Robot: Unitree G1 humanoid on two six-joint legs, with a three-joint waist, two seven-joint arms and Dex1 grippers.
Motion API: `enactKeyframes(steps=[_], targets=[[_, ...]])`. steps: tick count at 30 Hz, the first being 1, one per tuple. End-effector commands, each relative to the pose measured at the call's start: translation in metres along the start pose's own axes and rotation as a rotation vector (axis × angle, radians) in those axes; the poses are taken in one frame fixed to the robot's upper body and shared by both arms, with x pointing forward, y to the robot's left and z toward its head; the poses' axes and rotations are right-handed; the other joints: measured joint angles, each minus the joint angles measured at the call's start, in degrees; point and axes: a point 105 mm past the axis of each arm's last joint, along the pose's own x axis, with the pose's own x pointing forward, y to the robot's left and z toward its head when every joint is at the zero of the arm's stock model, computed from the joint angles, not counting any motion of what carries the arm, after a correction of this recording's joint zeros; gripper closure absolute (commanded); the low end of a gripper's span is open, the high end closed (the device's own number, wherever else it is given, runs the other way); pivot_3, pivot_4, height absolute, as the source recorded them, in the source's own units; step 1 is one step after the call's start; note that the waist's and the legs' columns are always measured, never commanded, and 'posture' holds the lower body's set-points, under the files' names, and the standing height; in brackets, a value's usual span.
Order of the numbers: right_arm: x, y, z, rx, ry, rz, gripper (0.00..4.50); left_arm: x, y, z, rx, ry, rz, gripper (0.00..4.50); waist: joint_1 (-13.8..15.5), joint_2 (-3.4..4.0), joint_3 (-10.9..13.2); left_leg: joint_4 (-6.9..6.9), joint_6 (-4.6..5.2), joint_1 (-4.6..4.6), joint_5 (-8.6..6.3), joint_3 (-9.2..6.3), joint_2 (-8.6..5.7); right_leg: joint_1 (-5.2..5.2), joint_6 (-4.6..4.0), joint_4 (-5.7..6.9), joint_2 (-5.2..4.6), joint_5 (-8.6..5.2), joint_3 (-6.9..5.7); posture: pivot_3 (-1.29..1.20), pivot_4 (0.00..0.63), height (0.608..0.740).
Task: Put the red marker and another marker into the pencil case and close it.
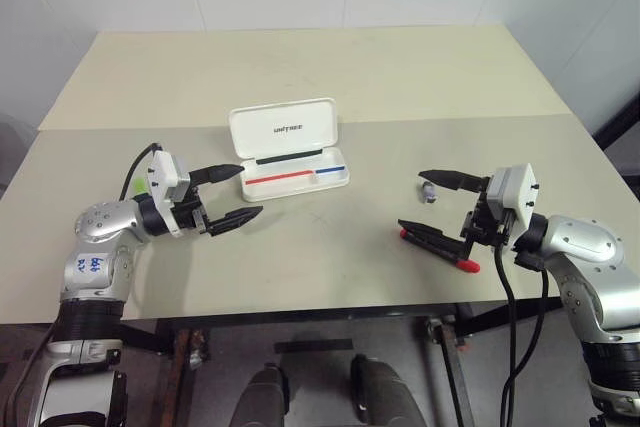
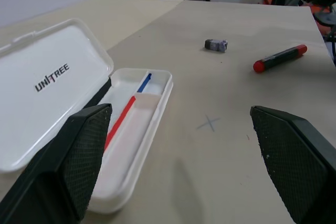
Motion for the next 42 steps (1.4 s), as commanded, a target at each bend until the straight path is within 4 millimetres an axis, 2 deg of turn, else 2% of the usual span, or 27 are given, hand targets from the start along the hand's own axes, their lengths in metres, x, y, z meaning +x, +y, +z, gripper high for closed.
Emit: enactKeyframes(steps=[1,4,13,17,20,27,31,36,42], targets=[[0.015,0.01,0.019,-0.039,-0.07,0.072,0.0,-0.002,0.014,-0.004,0.041,0.043,0.03,0.55,-0.22,0.0,0.0,0.01,0.0,0.01,0.0,0.01,0.0,0.0,0.01,0.0,0.01,0.01,0.0,0.0,0.15,0.74],[0.028,0.015,0.021,-0.048,-0.092,0.094,0.0,-0.001,0.022,-0.013,0.066,0.091,0.048,1.52,-0.22,0.0,0.0,0.0,0.0,0.02,0.0,0.02,0.02,-0.02,0.01,0.05,0.05,0.01,0.01,0.0,0.15,0.74],[0.046,0.022,0.03,-0.054,-0.118,0.166,0.0,0.049,0.034,-0.015,0.223,0.215,-0.072,1.52,1.49,-0.02,0.01,0.21,0.02,-0.18,-0.01,-0.05,-0.07,-0.05,0.08,0.01,0.03,0.05,-0.06,0.0,0.15,0.74],[0.042,0.019,0.029,-0.055,-0.084,0.178,0.0,0.06,0.037,-0.013,0.261,0.232,-0.101,1.52,1.28,-0.02,0.01,0.22,0.06,-0.21,-0.03,-0.03,-0.07,-0.06,0.11,-0.02,0.03,0.05,-0.05,0.0,0.15,0.74],[0.035,0.012,0.027,-0.059,-0.053,0.152,0.0,0.069,0.032,-0.018,0.278,0.269,-0.158,1.52,1.19,-0.03,0.01,0.21,0.07,-0.23,-0.04,0.0,-0.06,-0.08,0.12,-0.01,0.03,0.05,-0.05,0.0,0.15,0.74],[0.026,0.009,0.026,-0.062,-0.036,0.111,0.0,0.069,0.027,-0.032,0.285,0.355,-0.213,1.52,1.25,-0.04,0.02,0.26,0.07,-0.22,-0.04,0.0,-0.05,-0.09,0.12,0.03,0.05,0.04,-0.05,0.0,0.15,0.74],[0.023,0.009,0.026,-0.066,-0.039,0.092,0.0,0.067,0.032,-0.041,0.289,0.414,-0.186,1.52,1.21,-0.04,0.02,0.44,0.1,-0.25,-0.06,0.0,-0.06,-0.07,0.14,0.08,0.05,0.05,-0.04,0.0,0.15,0.74],[0.02,0.009,0.024,-0.07,-0.043,0.072,0.0,0.076,0.041,-0.04,0.292,0.432,-0.122,1.52,1.27,-0.06,0.03,0.6,0.11,-0.27,-0.06,-0.02,-0.07,-0.04,0.19,0.15,0.05,0.08,-0.04,0.0,0.15,0.74],[0.018,0.008,0.026,-0.089,-0.046,0.056,0.0,0.078,0.027,-0.051,0.229,0.528,-0.259,1.52,1.28,-0.06,0.03,0.64,0.11,-0.26,-0.06,-0.02,-0.08,-0.01,0.22,0.15,0.05,0.09,-0.04,0.0,0.15,0.74]])
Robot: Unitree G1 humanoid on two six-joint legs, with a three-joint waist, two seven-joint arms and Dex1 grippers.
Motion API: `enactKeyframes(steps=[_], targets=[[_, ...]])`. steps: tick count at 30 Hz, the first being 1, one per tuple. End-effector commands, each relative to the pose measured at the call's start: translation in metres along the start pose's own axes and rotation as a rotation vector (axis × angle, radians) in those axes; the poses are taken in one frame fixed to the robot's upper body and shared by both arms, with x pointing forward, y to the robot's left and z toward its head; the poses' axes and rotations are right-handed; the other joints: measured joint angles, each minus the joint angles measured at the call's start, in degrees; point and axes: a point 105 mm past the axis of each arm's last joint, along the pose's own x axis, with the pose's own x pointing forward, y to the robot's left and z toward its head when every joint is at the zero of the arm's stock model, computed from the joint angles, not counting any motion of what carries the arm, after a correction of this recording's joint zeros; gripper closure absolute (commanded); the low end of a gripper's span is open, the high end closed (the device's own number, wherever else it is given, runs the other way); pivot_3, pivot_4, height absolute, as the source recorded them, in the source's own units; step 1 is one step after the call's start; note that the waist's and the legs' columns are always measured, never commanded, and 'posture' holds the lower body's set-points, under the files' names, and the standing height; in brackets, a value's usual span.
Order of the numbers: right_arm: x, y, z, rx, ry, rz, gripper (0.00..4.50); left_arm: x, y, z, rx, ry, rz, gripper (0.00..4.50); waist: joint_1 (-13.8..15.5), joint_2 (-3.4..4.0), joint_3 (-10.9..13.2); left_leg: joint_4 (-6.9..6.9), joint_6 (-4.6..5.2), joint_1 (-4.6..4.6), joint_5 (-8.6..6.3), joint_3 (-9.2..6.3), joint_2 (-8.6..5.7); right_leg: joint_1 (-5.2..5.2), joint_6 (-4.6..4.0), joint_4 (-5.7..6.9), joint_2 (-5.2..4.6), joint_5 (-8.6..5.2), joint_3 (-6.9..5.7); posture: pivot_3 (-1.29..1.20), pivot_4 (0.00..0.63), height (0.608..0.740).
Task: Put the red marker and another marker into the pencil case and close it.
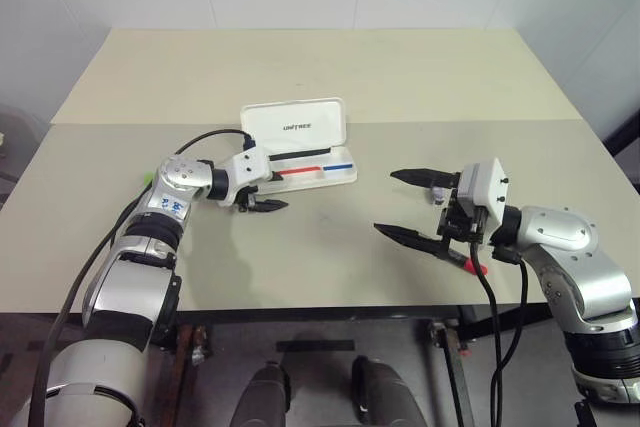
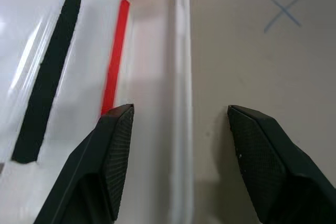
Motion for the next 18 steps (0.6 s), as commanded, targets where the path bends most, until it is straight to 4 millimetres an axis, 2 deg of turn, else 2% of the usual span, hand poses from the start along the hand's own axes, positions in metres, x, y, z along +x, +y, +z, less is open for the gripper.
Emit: enactKeyframes(steps=[1,3,12,18], targets=[[-0.004,-0.002,0.017,-0.08,-0.036,-0.018,0.0,0.002,-0.004,0.003,-0.001,0.035,-0.081,1.52,-0.01,0.0,0.0,-0.01,0.0,0.0,0.0,0.0,0.0,0.0,0.0,0.0,0.0,0.0,0.0,0.0,0.15,0.74],[-0.003,-0.002,0.02,-0.09,-0.041,-0.018,0.0,0.003,-0.006,0.002,-0.014,0.058,-0.111,1.52,-0.02,0.0,0.0,-0.01,0.0,0.0,0.0,0.0,0.0,0.0,0.0,-0.01,0.01,0.0,0.0,0.0,0.15,0.74],[-0.002,-0.003,0.027,-0.109,-0.055,-0.026,0.0,0.004,-0.01,0.002,-0.011,0.071,-0.153,4.46,-0.03,0.0,0.0,-0.03,0.02,0.0,-0.01,0.0,0.01,0.0,0.0,-0.04,0.01,0.0,0.0,0.0,0.15,0.74],[-0.003,-0.004,0.028,-0.11,-0.058,-0.029,0.0,0.007,-0.016,0.0,0.013,0.066,-0.174,4.49,-0.01,0.0,0.0,-0.02,0.03,0.0,-0.02,0.0,0.01,0.01,0.01,-0.05,0.0,-0.01,0.0,0.0,0.15,0.74]])
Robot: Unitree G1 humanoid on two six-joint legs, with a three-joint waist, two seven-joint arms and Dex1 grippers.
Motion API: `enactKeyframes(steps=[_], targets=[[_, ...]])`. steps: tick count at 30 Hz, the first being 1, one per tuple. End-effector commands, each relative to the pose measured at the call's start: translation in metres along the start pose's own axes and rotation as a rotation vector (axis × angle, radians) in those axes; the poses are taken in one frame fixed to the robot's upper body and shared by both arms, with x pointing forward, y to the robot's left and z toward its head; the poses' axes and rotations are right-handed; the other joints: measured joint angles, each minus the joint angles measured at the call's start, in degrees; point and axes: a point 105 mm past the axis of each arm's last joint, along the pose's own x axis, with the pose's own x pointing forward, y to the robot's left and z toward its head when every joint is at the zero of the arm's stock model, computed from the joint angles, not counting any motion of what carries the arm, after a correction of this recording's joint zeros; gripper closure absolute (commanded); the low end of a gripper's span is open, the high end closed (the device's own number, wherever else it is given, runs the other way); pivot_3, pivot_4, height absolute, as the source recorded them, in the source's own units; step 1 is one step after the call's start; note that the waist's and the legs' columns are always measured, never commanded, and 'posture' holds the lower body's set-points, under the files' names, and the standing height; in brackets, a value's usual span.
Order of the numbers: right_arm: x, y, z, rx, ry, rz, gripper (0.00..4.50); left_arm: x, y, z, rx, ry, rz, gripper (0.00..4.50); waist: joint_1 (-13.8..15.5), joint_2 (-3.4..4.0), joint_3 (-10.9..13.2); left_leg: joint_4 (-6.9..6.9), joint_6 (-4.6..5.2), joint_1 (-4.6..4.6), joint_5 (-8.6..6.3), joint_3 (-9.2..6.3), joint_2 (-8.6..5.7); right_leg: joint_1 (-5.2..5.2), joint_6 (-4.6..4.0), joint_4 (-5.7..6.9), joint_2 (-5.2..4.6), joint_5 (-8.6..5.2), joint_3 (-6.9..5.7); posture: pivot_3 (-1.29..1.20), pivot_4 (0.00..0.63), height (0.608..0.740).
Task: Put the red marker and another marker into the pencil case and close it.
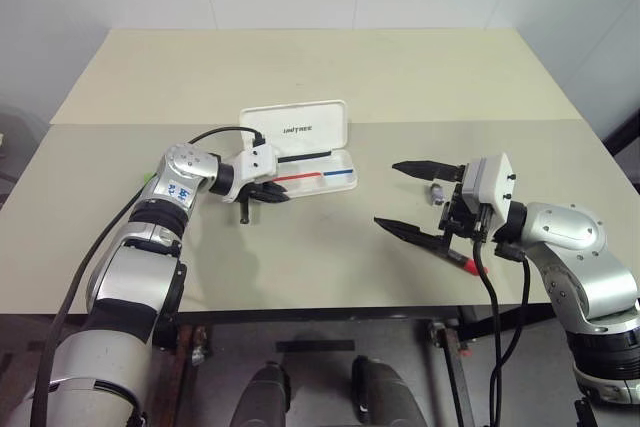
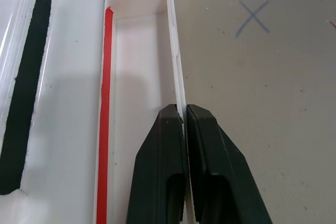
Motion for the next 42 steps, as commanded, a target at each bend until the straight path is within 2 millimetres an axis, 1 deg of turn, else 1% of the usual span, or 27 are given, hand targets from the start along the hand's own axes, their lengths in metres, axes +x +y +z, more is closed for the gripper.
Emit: enactKeyframes(steps=[1,4,10,19,22,26,31,35,38,40,41,42], targets=[[-0.005,-0.005,0.016,-0.064,-0.037,-0.021,0.0,0.006,-0.013,-0.006,0.015,0.013,-0.07,4.49,0.0,0.0,0.0,0.0,0.0,0.0,0.0,0.0,0.0,0.0,0.0,0.0,0.0,0.0,0.0,0.0,0.15,0.74],[-0.005,-0.005,0.015,-0.062,-0.037,-0.021,0.0,0.006,-0.015,-0.005,0.028,-0.002,-0.078,4.49,0.02,0.0,0.0,0.0,0.01,0.0,-0.01,0.0,0.0,0.0,0.0,-0.01,0.0,0.0,0.0,0.0,0.15,0.74],[-0.004,0.0,0.009,-0.036,-0.038,-0.007,0.0,0.004,-0.038,0.003,0.095,-0.083,-0.158,4.49,-0.02,0.01,0.0,-0.03,0.02,0.0,-0.05,0.02,0.02,0.01,0.01,0.0,-0.01,-0.02,0.03,0.0,0.15,0.74],[-0.001,0.003,0.006,-0.019,-0.046,0.006,0.0,0.01,-0.068,0.008,0.062,-0.099,-0.199,4.49,-0.03,0.02,-0.01,-0.02,0.08,-0.01,-0.09,0.04,0.02,0.04,0.02,0.0,-0.03,-0.04,0.06,0.0,0.15,0.74],[0.002,0.005,0.007,-0.014,-0.056,0.008,0.0,0.011,-0.076,0.018,0.066,-0.118,-0.21,4.49,0.03,0.02,-0.01,0.0,0.08,0.0,-0.09,0.02,0.02,0.04,0.01,-0.04,-0.03,-0.05,0.06,0.0,0.15,0.74],[0.007,0.005,0.01,-0.011,-0.068,0.01,0.0,0.013,-0.081,0.025,0.057,-0.116,-0.213,4.49,0.06,0.02,-0.01,0.07,0.08,0.02,-0.09,0.01,0.02,0.07,0.01,-0.02,-0.03,-0.06,0.06,0.0,0.15,0.74],[0.01,0.005,0.013,-0.008,-0.075,0.008,0.0,0.014,-0.083,0.021,0.026,-0.09,-0.198,4.49,0.04,0.02,-0.01,0.08,0.06,0.05,-0.07,-0.01,0.01,0.07,0.0,0.06,-0.03,-0.06,0.06,0.0,0.15,0.74],[0.01,0.006,0.013,-0.002,-0.075,0.005,0.0,0.014,-0.083,0.017,-0.042,-0.085,-0.184,4.49,0.01,0.02,-0.01,0.08,0.06,0.05,-0.07,-0.01,0.01,0.07,-0.01,0.06,-0.03,-0.07,0.06,0.0,0.15,0.74],[0.01,0.007,0.013,0.001,-0.074,0.002,0.0,0.014,-0.086,0.012,-0.068,-0.079,-0.2,3.66,-0.04,0.02,-0.01,0.08,0.06,0.07,-0.07,-0.01,0.02,0.07,-0.01,0.07,-0.03,-0.07,0.06,0.0,0.15,0.74],[0.01,0.007,0.012,0.002,-0.072,0.001,0.0,0.015,-0.085,0.013,-0.061,-0.096,-0.187,2.94,0.0,0.02,-0.01,0.08,0.05,0.09,-0.07,-0.01,0.02,0.08,-0.03,0.11,-0.03,-0.07,0.07,0.0,0.15,0.74],[0.01,0.007,0.012,0.003,-0.072,0.0,0.0,0.015,-0.086,0.019,-0.087,-0.135,-0.2,2.64,0.01,0.02,-0.01,0.09,0.04,0.1,-0.07,-0.01,0.02,0.08,-0.03,0.14,-0.03,-0.08,0.06,0.0,0.15,0.74],[0.01,0.007,0.012,0.004,-0.071,-0.001,0.0,0.014,-0.086,0.031,-0.115,-0.215,-0.204,2.3,0.01,0.02,-0.01,0.11,0.04,0.1,-0.06,-0.02,0.02,0.08,-0.04,0.17,-0.03,-0.08,0.07,0.0,0.15,0.74]])
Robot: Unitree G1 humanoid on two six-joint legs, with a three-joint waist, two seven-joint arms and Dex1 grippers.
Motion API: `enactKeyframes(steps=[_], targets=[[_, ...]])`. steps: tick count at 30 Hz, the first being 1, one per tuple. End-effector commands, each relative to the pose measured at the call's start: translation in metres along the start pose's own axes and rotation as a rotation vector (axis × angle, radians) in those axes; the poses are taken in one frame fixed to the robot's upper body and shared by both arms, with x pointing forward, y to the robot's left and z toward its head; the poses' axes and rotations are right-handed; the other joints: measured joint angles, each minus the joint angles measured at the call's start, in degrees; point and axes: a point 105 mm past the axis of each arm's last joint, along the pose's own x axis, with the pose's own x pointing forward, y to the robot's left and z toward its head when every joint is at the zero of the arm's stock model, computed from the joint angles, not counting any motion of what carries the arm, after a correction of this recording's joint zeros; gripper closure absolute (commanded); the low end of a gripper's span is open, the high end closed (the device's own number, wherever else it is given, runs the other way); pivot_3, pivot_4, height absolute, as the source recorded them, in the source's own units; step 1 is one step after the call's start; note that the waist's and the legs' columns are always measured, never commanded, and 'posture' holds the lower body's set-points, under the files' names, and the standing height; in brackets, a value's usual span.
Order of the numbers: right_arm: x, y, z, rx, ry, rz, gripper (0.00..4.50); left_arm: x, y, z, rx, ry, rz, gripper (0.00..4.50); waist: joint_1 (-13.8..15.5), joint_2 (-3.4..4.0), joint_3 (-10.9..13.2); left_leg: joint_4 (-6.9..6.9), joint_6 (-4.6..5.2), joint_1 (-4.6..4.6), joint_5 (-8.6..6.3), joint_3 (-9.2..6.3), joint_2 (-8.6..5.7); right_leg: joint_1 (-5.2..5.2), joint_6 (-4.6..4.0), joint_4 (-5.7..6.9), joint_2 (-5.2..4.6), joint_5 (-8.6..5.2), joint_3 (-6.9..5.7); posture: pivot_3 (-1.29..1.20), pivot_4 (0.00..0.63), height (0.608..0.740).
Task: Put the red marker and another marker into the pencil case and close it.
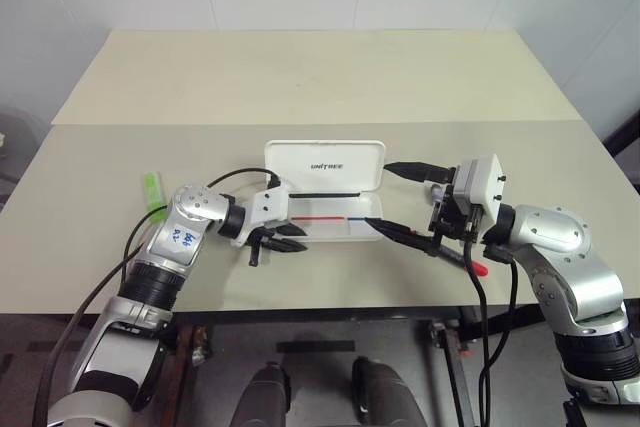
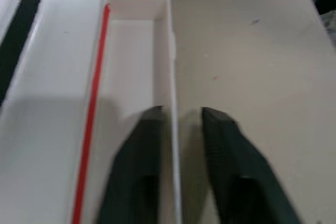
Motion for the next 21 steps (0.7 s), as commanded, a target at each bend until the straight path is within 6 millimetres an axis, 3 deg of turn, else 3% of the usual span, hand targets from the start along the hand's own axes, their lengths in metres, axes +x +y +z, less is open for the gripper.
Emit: enactKeyframes(steps=[1,3,14,21], targets=[[0.001,0.001,0.011,-0.026,-0.032,0.001,0.0,0.004,-0.006,0.021,-0.049,-0.152,-0.032,1.9,0.0,0.0,0.0,0.02,0.0,0.0,0.0,0.0,0.0,0.0,-0.01,0.03,-0.01,0.0,0.01,0.0,0.15,0.74],[0.001,0.001,0.01,-0.025,-0.031,-0.001,0.0,0.003,-0.008,0.026,-0.036,-0.19,-0.044,1.29,-0.04,-0.01,0.0,0.05,0.0,0.0,0.01,-0.01,-0.01,0.0,-0.01,0.07,-0.02,0.0,0.0,0.0,0.15,0.74],[-0.011,0.002,-0.004,0.009,-0.005,-0.028,0.0,0.001,-0.016,0.034,0.026,-0.302,-0.048,1.29,-0.06,0.0,0.0,-0.02,-0.01,0.02,0.02,-0.02,0.01,-0.03,-0.09,0.1,-0.02,-0.05,0.0,0.0,0.15,0.74],[-0.055,0.0,-0.037,0.12,0.157,-0.094,0.0,-0.022,-0.01,0.047,0.127,-0.397,0.014,1.29,0.03,0.0,0.0,-0.01,-0.01,0.01,0.02,0.0,-0.01,-0.01,-0.08,0.05,-0.04,-0.04,0.01,0.0,0.15,0.74]])
